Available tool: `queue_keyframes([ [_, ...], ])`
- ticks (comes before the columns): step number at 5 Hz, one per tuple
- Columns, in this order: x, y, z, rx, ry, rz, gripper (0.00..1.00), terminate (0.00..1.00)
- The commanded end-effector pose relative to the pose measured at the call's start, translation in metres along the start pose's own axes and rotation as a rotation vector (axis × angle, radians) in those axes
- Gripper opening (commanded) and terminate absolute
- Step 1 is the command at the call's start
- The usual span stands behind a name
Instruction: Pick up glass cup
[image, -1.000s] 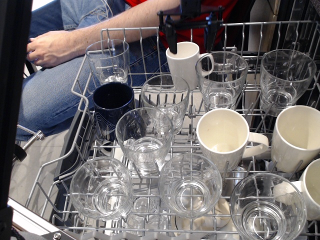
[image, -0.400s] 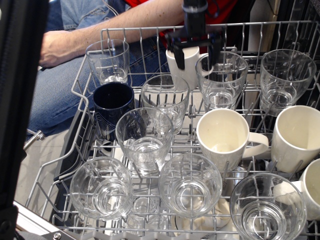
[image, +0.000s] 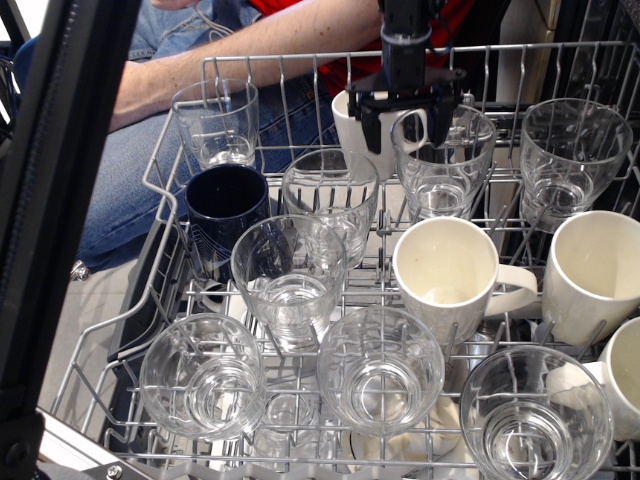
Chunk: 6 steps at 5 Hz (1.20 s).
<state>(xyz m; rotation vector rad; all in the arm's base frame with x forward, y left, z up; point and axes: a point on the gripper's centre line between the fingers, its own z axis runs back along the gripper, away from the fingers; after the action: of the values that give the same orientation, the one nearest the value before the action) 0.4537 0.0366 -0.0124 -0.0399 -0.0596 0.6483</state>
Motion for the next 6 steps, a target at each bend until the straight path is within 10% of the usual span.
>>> queue_keyframes([
  [1, 0.011, -0.003, 0.011, -0.011, -0.067, 0.028, 1.0, 0.0],
  [2, 0.011, -0.005, 0.008, -0.002, -0.064, 0.049, 0.0, 0.0],
  [6, 0.014, -0.016, 0.048, -0.067, 0.001, -0.024, 0.0, 0.0],
])
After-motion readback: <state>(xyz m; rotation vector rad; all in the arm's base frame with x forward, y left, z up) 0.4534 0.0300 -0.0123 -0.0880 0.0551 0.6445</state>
